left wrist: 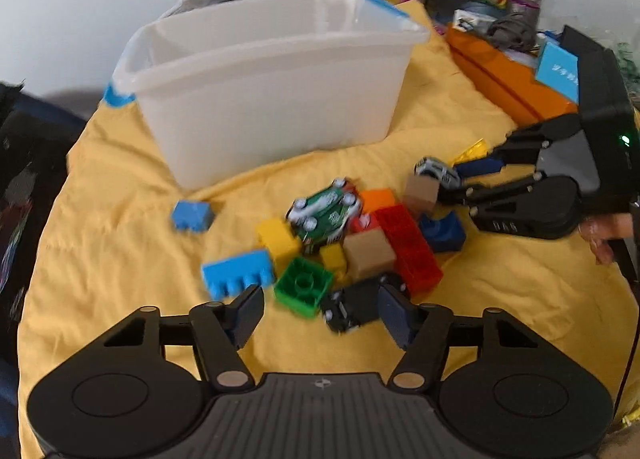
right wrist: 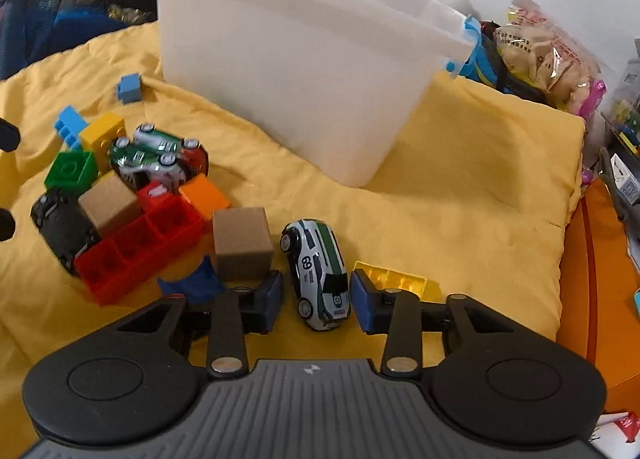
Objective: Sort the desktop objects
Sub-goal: 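Move both grippers back toward the toy pile and the white car, then grasp a white green-striped car with the right gripper while the left gripper grasps another white car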
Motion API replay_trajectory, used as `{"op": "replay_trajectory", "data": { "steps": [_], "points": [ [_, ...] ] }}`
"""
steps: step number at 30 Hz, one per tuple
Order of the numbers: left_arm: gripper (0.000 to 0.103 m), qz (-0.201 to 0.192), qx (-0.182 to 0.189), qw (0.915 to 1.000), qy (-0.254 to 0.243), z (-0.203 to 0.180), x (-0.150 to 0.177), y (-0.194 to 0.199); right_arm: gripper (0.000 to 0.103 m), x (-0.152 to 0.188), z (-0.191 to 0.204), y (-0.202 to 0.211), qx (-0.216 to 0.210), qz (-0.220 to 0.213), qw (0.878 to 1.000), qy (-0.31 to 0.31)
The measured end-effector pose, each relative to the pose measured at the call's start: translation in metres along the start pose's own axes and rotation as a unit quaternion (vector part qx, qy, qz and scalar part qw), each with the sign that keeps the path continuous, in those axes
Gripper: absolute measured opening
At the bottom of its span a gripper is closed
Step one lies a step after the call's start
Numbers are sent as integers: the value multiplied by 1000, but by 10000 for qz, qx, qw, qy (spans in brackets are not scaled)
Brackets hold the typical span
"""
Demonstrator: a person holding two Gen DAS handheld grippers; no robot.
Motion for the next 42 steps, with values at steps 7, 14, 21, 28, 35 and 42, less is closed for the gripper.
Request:
{"op": "replay_trajectory", "data": {
  "steps": [7, 14, 21, 28, 35, 42],
  "points": [
    [51, -3, -125, 9941, -1073, -10, -36, -10, 33, 16, 3, 27, -211, 122, 9993, -299],
    [38, 352, 71, 9871, -1558, -8, -61, -40, 33, 47, 10, 42, -443, 370, 9967, -570],
    [31, 836, 585, 9849, -1399, 8, -81, -66, 34, 55, 18, 37, -353, 528, 9955, -709],
    [20, 639, 646, 9891, -1162, 3, -69, -62, 36, 54, 20, 36, -280, 488, 9956, -752],
    [20, -32, 805, 9951, -566, 4, -41, 1, 38, 57, 23, 35, -168, 384, 9971, -630],
    [20, 35, 1298, 9915, 118, -9, 8, 23, 44, 60, 16, 32, -349, 280, 9957, -811]
  ]
}}
Point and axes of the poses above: each gripper's, at about its wrist camera, not at the fingertips, and y roughly against the way its jaws point, z to its left, x to its underside, the point moved 4 cm from there along -y, roughly the way its jaws point, and after that the axes turned 14 degrees about z, right-handed, at the moved point
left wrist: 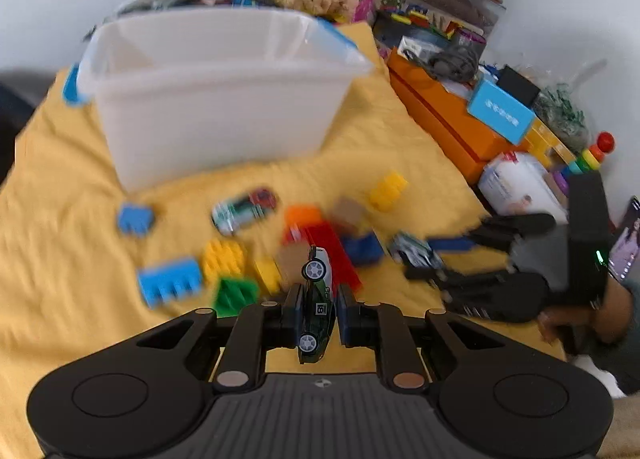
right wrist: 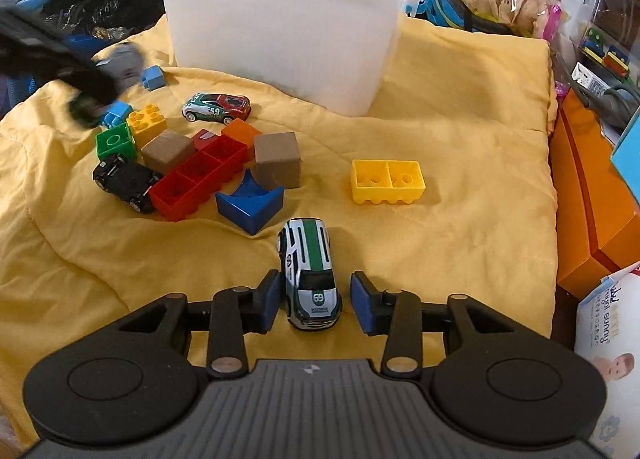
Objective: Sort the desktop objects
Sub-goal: 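Grasp a white green-striped car with the right gripper while the left gripper grasps another white car, then carry both white cars over the clear bin and open both grippers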
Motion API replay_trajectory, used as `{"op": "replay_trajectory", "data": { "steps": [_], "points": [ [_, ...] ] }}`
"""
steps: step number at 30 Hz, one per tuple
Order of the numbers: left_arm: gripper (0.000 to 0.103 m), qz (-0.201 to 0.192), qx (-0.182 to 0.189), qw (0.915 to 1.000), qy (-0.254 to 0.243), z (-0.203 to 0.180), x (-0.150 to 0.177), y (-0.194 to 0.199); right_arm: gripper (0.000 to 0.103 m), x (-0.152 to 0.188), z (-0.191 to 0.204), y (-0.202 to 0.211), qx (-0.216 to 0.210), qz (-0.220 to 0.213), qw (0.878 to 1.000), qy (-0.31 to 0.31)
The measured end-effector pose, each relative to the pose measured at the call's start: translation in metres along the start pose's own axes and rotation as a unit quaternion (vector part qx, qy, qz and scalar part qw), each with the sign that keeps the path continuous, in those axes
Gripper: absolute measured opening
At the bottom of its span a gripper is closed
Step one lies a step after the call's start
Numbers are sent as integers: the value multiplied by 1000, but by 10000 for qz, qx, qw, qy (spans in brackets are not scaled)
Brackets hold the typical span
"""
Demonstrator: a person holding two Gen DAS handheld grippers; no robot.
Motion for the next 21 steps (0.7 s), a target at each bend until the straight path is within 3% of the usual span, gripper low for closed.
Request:
{"op": "replay_trajectory", "data": {
  "steps": [5, 8, 11, 14, 18, 21],
  "points": [
    [20, 313, 324, 9978, 492, -6, 34, -26, 42, 0, 2, 0, -112, -116, 9998, 69],
    [20, 400, 317, 9966, 648, -8, 48, -38, 35, 4, 10, 3, -144, -161, 9994, 286],
    [24, 423, 333, 9955, 782, -6, 51, -45, 35, 9, 22, 8, -150, -189, 9979, 604],
    [38, 302, 33, 9954, 912, 1, 51, -39, 34, 13, 33, 11, -249, -194, 9966, 764],
    [41, 205, -481, 9957, 759, 8, 50, -26, 37, 16, 39, 14, -250, -229, 9965, 768],
    [44, 154, -477, 9968, 628, 3, 50, -20, 38, 18, 38, 17, -278, -253, 9967, 714]
  ]
}}
Point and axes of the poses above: each gripper's, at about its wrist camera, not at the fingertips, and y roughly against the way its jaws point, z to its left, x to its underside, the point moved 4 cm from there along -y, roughly the way its jaws point, and after that the axes turned 14 degrees about z, right-handed, at the moved point
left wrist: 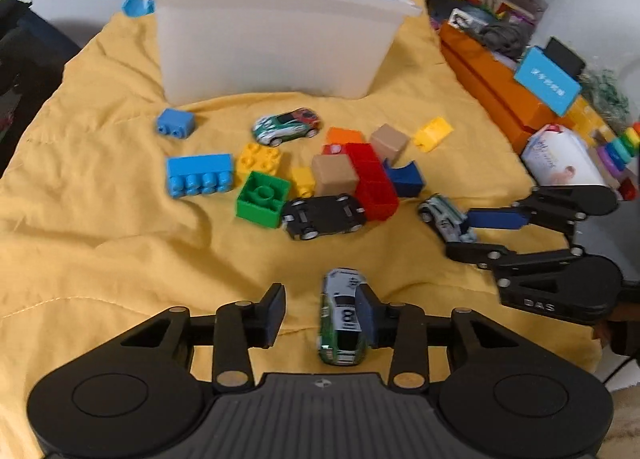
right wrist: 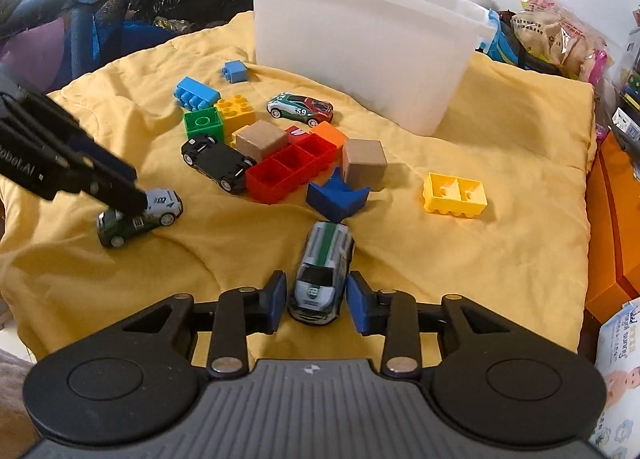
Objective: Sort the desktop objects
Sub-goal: 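Carry both white cars over the clear bin and open both grippers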
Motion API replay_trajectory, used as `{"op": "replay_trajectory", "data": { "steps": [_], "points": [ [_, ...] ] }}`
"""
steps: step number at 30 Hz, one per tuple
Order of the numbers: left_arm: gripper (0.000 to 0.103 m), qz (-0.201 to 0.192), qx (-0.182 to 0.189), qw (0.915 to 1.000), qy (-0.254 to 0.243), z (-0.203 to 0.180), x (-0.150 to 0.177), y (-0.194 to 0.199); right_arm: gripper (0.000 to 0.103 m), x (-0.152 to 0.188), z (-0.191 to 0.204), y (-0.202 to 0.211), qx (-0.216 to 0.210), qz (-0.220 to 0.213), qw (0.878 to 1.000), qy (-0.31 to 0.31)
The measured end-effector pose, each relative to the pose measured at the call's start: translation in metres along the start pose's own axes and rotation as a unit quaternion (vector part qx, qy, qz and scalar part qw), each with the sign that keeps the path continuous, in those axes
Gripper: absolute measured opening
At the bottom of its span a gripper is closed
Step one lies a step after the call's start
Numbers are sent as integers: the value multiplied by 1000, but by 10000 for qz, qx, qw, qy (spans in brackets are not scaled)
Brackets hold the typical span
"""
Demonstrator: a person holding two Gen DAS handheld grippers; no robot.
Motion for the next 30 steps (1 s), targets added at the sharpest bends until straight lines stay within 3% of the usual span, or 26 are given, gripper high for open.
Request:
{"op": "replay_trajectory", "data": {
  "steps": [10, 13, 15, 18, 25, 30],
  "points": [
    [46, 264, 207, 9994, 11, -13, 8, -22, 45, -8, -5, -3, -127, -19, 9992, -387],
    [32, 236, 55, 9997, -24, -11, 9, -22, 43, -10, -2, -12, -69, 156, 9991, -388],
    [31, 212, 10, 9997, -123, -11, 10, -21, 36, -10, -2, -12, -118, 156, 9987, -465],
    [31, 137, -66, 9994, -312, -14, 8, -15, 35, -8, 0, -11, -153, 145, 9988, -446],
    [31, -634, 25, 9972, -386, -5, -32, 38, 34, -21, -2, 8, -217, -130, 9986, -465],
    [31, -1319, -44, 9905, -392, 9, -88, 80, 34, -66, -15, 49, 37, -909, 9950, -419]
  ]
}}
Point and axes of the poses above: each gripper's, at about its wrist camera, not at the fingertips, and y roughly against the way its jaws point, z to its left, x to its underside, the point moved 4 cm from there along -y, roughly the way its jaws point, and after that the axes turned 14 degrees about z, right-handed, at the moved point
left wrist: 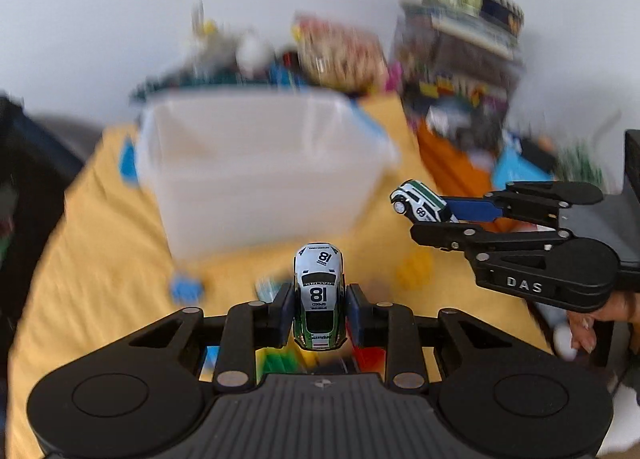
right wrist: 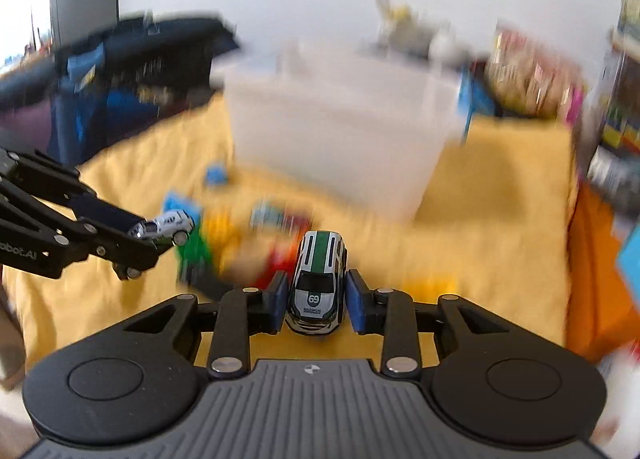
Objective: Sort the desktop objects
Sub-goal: 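Carry both white cars over the clear bin and open both grippers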
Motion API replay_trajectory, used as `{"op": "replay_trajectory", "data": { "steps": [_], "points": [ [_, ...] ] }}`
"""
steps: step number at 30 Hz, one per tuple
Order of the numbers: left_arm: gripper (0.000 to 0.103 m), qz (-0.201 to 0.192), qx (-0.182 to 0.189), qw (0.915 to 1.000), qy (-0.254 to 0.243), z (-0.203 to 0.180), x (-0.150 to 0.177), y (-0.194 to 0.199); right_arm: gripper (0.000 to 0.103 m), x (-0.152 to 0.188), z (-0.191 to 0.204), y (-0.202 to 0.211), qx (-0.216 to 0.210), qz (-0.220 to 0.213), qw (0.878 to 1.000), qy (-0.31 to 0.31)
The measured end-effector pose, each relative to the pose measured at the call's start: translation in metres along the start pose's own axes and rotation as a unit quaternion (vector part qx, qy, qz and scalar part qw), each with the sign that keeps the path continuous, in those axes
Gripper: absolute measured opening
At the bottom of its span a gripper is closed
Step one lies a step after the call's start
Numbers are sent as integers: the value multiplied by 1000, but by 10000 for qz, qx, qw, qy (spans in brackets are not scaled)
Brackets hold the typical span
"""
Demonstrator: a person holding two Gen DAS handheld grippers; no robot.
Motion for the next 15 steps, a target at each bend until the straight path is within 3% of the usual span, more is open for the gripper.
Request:
{"op": "replay_trajectory", "data": {
  "steps": [5, 7, 11, 15],
  "points": [
    [31, -754, 73, 9964, 379, 21, -74, 13, 34, -67, -13, 23, 169, -889, 9959, -16],
    [31, -931, -74, 9949, 372, 27, -99, 11, 34, -90, -18, 22, 150, -1070, 9941, -138],
    [31, -888, -418, 9949, 241, 39, -129, -9, 34, -132, -26, 8, 265, -1187, 9921, -320],
    [31, -455, -781, 9957, 208, 58, -141, -49, 34, -152, -37, -15, 325, -1011, 9929, -530]
  ]
}}
Point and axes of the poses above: each gripper's, at about its wrist camera, not at the fingertips, and y roughly against the way its jaws point, z to its left, x to its underside, the point moved 4 cm from there along -y, roughly the way its jaws point, and after that the axes turned 14 degrees about z, right-handed, at the moved point
